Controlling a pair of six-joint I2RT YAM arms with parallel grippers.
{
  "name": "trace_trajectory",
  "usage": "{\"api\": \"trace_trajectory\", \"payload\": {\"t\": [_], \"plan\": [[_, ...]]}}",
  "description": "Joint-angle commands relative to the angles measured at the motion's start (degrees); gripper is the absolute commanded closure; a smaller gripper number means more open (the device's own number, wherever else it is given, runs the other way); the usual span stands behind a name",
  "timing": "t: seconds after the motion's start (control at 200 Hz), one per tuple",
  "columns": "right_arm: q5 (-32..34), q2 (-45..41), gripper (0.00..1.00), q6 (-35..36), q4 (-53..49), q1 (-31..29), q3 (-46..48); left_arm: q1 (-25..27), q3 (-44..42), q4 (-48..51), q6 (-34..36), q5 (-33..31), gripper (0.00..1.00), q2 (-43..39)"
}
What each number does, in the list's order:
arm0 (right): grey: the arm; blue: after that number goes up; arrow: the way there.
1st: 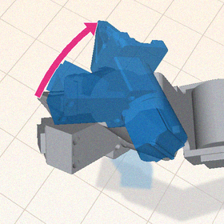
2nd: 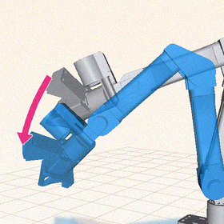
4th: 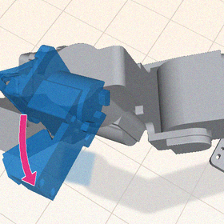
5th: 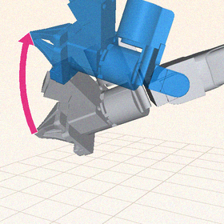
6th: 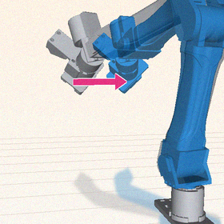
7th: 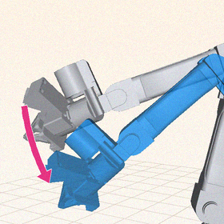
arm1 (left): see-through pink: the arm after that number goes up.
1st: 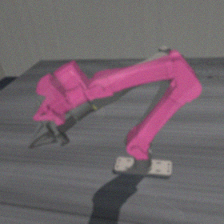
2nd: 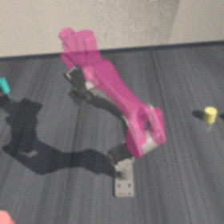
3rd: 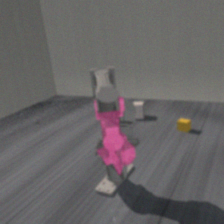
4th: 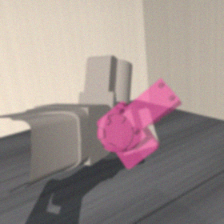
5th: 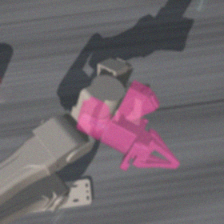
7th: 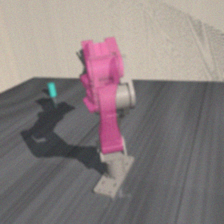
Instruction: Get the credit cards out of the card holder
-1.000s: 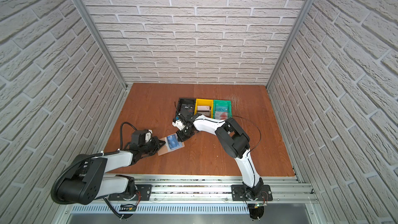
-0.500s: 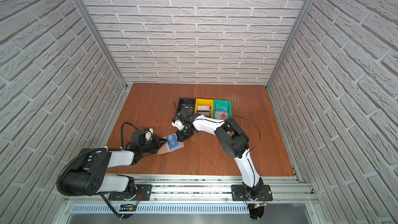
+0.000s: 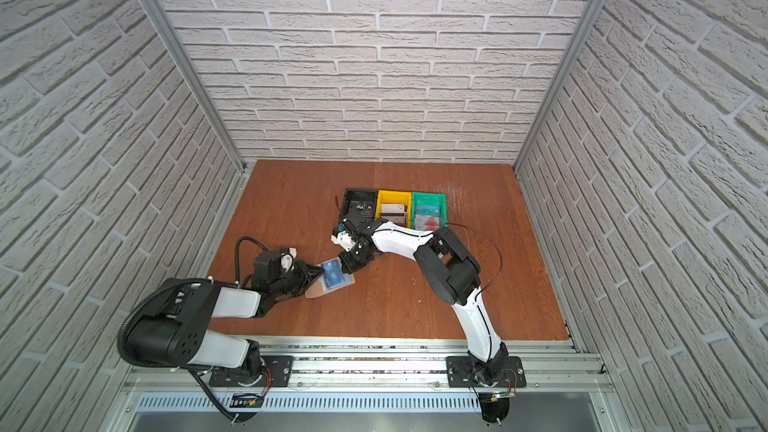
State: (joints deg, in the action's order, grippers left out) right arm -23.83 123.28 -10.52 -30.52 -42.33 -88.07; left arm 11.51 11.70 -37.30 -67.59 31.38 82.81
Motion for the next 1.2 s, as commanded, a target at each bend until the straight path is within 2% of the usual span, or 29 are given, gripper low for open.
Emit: {"api": "trace_trajectory", "payload": {"t": [0.0, 0.56, 0.91, 1.2], "plan": [[1.4, 3.2, 0.87, 0.1, -1.2, -1.1, 0.4, -0.3, -0.5, -1.9, 0.8, 0.3, 0.9, 0.7], [0.9, 3.9, 0.87, 0.0, -1.3, -1.1, 0.5, -0.3, -1.0, -2.6, 1.5, 0.3, 0.92, 2.4], [0.4, 4.4, 0.87, -0.5, -1.3, -1.1, 0.8, -0.2, -3.5, -12.3, -0.3, 1.0, 0.9, 7.3], [0.1, 5.1, 0.87, -1.2, -1.0, -1.1, 0.5, -0.3, -3.6, -9.5, 1.4, 0.9, 0.9, 6.9]]}}
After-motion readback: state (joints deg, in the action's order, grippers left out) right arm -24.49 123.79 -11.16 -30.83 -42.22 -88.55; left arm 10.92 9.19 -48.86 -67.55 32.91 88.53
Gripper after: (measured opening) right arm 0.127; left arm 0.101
